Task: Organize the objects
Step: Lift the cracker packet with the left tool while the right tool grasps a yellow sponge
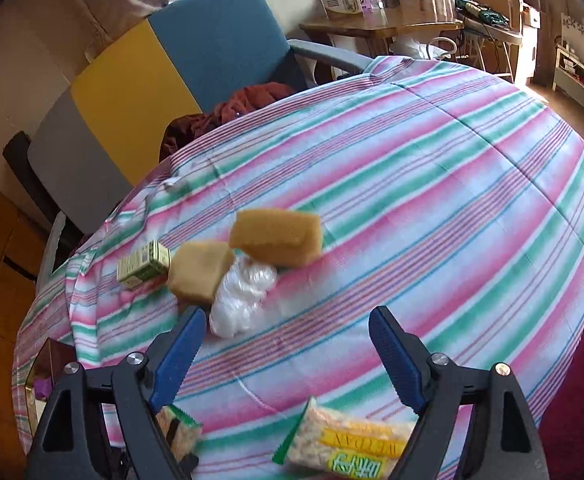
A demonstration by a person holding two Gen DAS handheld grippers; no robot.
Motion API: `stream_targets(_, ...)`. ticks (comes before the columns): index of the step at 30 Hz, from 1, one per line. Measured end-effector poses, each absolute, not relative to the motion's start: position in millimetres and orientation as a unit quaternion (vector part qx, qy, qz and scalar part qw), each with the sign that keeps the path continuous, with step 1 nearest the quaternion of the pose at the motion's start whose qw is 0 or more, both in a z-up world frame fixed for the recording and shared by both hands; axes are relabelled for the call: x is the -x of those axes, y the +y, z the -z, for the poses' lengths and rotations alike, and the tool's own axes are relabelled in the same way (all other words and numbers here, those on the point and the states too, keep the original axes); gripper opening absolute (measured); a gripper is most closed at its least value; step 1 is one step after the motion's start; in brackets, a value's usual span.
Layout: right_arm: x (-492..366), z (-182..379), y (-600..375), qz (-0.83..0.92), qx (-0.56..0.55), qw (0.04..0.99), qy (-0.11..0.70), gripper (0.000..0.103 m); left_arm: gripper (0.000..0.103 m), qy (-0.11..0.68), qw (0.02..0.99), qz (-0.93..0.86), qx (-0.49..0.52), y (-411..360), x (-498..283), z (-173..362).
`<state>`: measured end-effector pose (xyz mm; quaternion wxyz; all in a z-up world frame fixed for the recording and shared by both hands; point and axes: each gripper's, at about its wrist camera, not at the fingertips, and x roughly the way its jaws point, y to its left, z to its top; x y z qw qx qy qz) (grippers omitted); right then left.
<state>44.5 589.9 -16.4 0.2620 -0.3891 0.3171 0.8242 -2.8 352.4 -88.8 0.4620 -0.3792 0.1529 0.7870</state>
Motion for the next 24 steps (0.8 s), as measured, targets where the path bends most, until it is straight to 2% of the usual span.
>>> stream_targets(15, 43, 53, 638, -0.781, 0.446, 0.324, 0.295, 0.09, 0.049, 0.139, 0.469, -0.784, 0.384, 350, 6, 90)
stream_targets(16, 45, 57, 638, -0.778, 0.451, 0.317, 0.3, 0.074, 0.049, 0.138, 0.469, -0.783, 0.384, 350, 6, 90)
stream_targets(17, 45, 58, 638, -0.781, 0.452, 0.305, 0.306, 0.064, 0.049, 0.137, 0.469, -0.783, 0.384, 350, 6, 90)
stream_targets(24, 7, 12, 622, -0.817, 0.406, 0.317, 0.258, 0.062, 0.049, 0.139, 0.469, -0.784, 0.383, 351, 6, 90)
